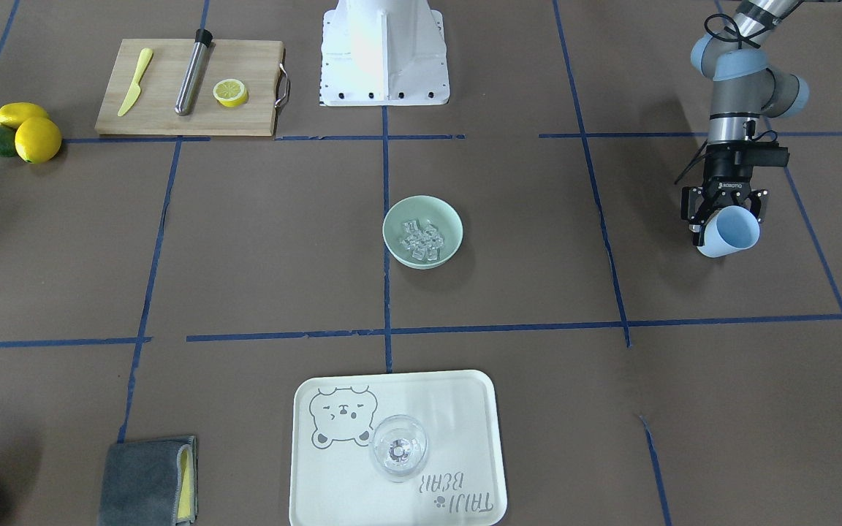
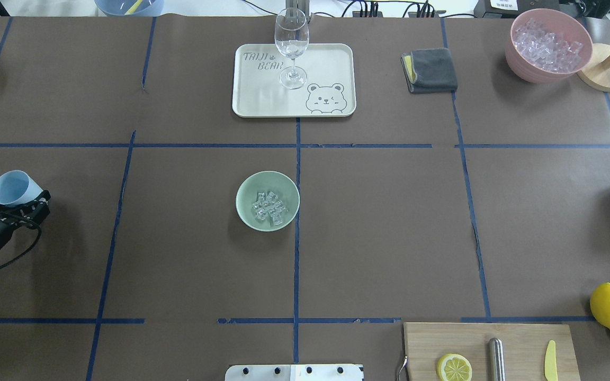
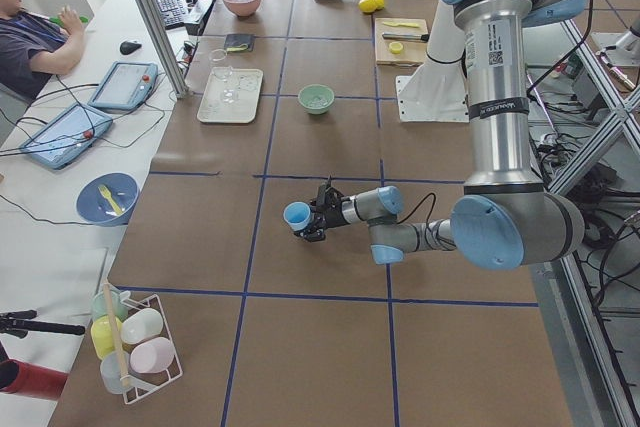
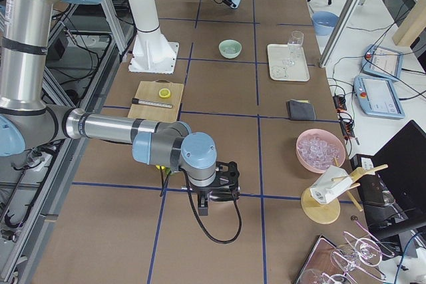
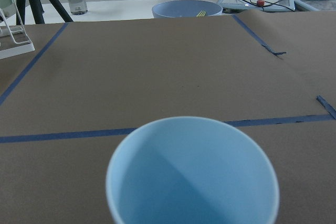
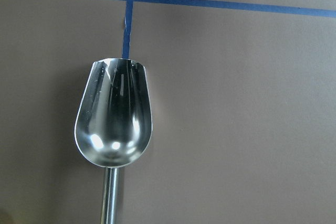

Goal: Pour ice into bowl

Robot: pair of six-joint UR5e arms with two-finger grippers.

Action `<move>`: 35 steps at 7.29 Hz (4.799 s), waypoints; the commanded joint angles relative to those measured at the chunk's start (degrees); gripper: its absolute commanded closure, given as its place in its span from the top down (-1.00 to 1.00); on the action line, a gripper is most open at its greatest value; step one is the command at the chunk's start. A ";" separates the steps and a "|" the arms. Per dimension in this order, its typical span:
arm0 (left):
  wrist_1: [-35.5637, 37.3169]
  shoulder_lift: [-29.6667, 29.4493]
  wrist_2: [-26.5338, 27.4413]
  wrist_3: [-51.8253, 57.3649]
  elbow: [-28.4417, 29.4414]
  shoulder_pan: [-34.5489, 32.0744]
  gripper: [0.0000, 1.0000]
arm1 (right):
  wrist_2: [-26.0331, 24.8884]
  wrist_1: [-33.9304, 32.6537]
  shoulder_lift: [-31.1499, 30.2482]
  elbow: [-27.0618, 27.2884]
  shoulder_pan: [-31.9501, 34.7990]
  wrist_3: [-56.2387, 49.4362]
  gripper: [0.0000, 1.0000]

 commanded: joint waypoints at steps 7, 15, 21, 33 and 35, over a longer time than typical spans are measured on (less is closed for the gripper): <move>-13.27 2.55 8.75 6.78 -3.14 -0.31 1.00 | 0.00 0.00 0.10 0.11 0.00 0.03 1.00; 23.00 -1.98 -49.65 55.44 -20.36 -45.60 1.00 | 0.00 0.88 0.19 0.11 0.00 0.03 1.00; 83.36 -13.35 -72.46 63.44 -18.01 -64.29 1.00 | 1.48 2.11 1.85 1.07 -0.09 0.21 1.00; 83.40 -8.96 -83.89 71.35 -14.67 -68.78 1.00 | 2.04 17.40 32.12 14.19 -45.75 75.22 0.97; 83.40 -8.96 -83.80 71.35 -14.67 -68.78 1.00 | -15.88 10.16 36.10 14.00 -58.11 76.15 1.00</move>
